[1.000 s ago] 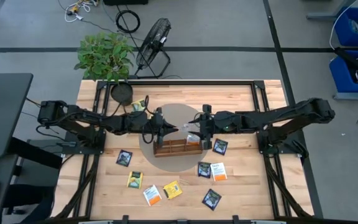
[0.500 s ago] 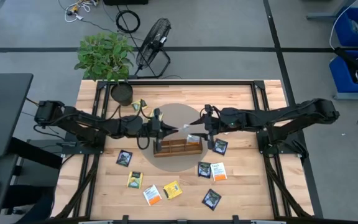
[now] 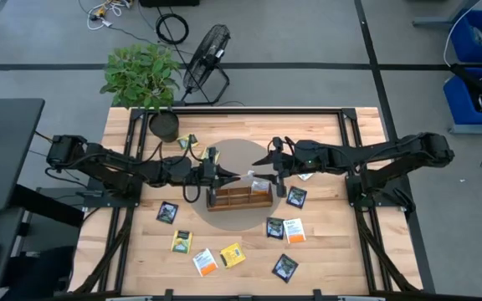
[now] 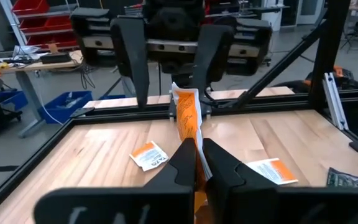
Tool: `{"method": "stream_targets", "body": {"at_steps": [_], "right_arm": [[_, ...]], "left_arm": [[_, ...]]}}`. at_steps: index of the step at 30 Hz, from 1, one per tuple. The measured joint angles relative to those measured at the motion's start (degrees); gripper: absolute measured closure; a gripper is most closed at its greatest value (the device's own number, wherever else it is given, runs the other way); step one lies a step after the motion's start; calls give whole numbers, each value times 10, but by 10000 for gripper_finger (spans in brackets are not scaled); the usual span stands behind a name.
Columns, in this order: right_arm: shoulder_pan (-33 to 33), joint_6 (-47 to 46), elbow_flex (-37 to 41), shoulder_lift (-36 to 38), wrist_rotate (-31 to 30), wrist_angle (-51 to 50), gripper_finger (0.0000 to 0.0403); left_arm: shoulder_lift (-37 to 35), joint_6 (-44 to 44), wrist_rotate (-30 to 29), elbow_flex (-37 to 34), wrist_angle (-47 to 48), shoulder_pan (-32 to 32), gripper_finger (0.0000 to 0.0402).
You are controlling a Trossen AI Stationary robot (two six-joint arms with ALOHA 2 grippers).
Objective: Pick & Place Tea
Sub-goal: Put the white tea bag into the right section of the wooden organizer
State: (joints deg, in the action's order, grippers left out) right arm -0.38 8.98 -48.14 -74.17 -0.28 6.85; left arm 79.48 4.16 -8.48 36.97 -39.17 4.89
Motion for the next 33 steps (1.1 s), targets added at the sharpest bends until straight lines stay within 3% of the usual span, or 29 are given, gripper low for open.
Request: {"method": "stream_targets", "body": {"at_steps": [4, 10, 14, 23, 27, 33], "right_arm": [[0, -10, 0, 0, 32, -4, 294], [0, -2, 0, 0, 34, -2, 391], [0, -4, 0, 0, 36, 0, 396], [-1, -15, 0, 17, 8, -67, 401], [-4, -23, 0, 30, -13, -99, 401], [-27, -43, 0, 43, -65, -145, 402]], "left_arm": [[0, 0, 0, 0, -3, 0, 389], [0, -1, 0, 0, -9, 0, 389], [0, -7, 2, 0, -9, -2, 375], [-5, -12, 24, -1, -29, -2, 286], [-5, -33, 72, -57, -169, -7, 263], [-39, -69, 71, -175, -311, -16, 259]]}}
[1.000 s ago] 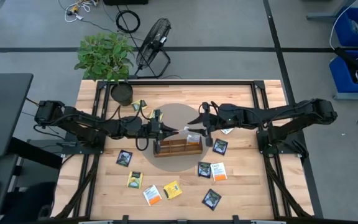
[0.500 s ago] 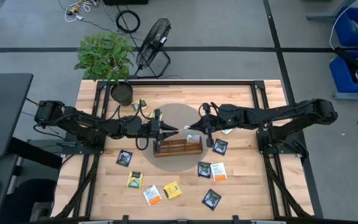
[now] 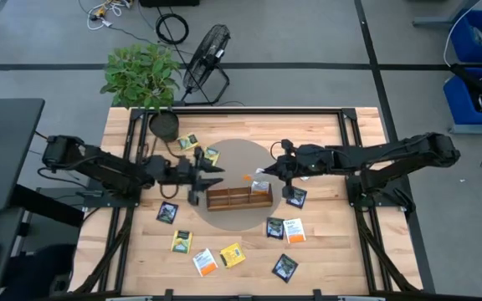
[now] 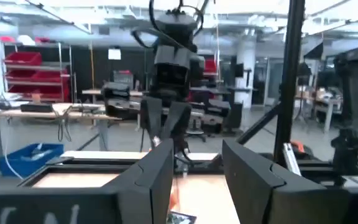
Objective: Pick & Place Tea
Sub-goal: Put the white tea bag into the right section of the wooden organizer
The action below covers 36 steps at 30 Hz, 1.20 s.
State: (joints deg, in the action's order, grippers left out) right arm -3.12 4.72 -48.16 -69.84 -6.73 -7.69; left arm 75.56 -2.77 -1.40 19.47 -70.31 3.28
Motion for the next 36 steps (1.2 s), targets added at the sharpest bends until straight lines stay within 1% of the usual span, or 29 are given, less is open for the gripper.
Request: {"method": "stream_targets", "body": {"at_steps": [2, 8, 11, 15, 18, 22, 25, 29, 33, 36], "right_arm": [[-6, -10, -1, 2, -3, -14, 402], [-11, -45, -34, -16, -14, -80, 403], [-11, -49, -70, -39, -14, -122, 403], [-11, -54, -138, -94, -32, -221, 403], [-11, -54, -195, -139, -27, -290, 403], [-11, -56, -275, -195, -23, -400, 403], [-14, -58, -318, -223, -10, -438, 403], [-18, -49, -348, -262, 15, -448, 403], [-18, -47, -366, -301, 18, -491, 403], [-17, -46, -369, -319, 16, -502, 403]], "left_arm": [[-21, -14, -10, -28, 9, 1, 261], [-90, -40, -32, -106, 18, -2, 262], [-124, -49, -37, -130, 42, -11, 262], [-159, -72, -39, -151, 78, -33, 262], [-172, -71, -39, -159, 85, -40, 262], [-173, -71, -39, -158, 109, -49, 262], [-172, -71, -39, -158, 121, -51, 262], [-173, -71, -38, -158, 118, -50, 262], [-172, -69, -38, -158, 120, -51, 262], [-172, -68, -38, -158, 121, -51, 262]]}}
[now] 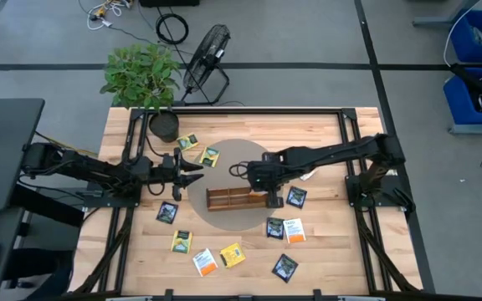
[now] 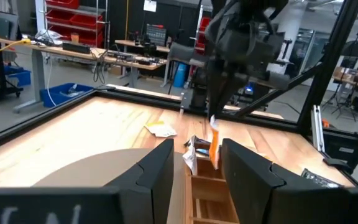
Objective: Pick & Place Tea
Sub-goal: Put the white tea bag into the right section of the wooden organizer
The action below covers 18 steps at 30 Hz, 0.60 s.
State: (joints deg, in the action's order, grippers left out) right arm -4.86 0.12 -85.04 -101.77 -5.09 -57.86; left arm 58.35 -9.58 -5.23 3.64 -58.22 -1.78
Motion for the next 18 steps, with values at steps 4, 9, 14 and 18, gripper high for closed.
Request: {"method": "stream_targets", "body": {"at_steps": [4, 9, 14, 18], "right_arm": [[0, 6, -1, -4, 0, 0, 403], [0, 9, -1, -4, -14, -6, 403], [0, 19, -1, -4, -16, 3, 403], [4, 21, -1, -4, -16, 5, 403]], "left_arm": [[0, 1, 0, 0, 3, 0, 262], [0, 4, 0, 0, 3, 0, 262], [0, 4, 0, 0, 3, 0, 262], [0, 4, 0, 0, 3, 0, 262]]}}
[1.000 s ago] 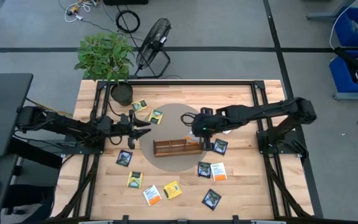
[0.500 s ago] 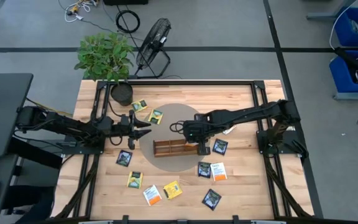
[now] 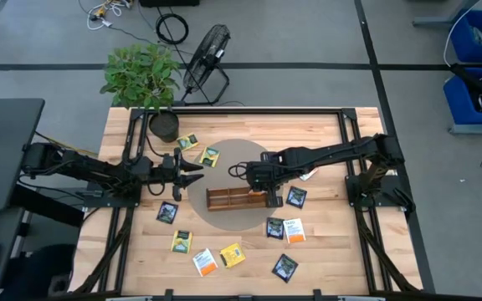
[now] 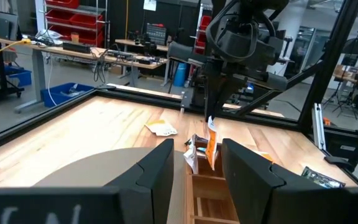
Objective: Pick & Place Tea
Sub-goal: Put the white tea bag into the right section of the wooden organizer
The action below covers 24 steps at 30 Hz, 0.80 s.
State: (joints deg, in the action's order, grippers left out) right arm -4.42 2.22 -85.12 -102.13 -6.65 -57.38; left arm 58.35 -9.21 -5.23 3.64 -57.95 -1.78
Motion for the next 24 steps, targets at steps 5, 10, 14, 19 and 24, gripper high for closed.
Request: {"method": "stream_targets", "body": {"at_steps": [5, 10, 14, 19, 24], "right_arm": [[1, 0, 1, 0, 0, -1, 403], [1, 0, 1, 0, 0, 1, 403], [1, -1, 2, -1, 2, 2, 403], [-1, -3, 4, -22, 3, -3, 403], [-4, 0, 4, -46, 11, 0, 403]], "left_arm": [[0, 0, 0, 0, 0, 0, 262], [0, 0, 0, 0, 0, 0, 262], [0, 0, 0, 0, 0, 0, 262], [0, 0, 0, 0, 0, 0, 262], [0, -1, 0, 0, 0, 0, 262]]}}
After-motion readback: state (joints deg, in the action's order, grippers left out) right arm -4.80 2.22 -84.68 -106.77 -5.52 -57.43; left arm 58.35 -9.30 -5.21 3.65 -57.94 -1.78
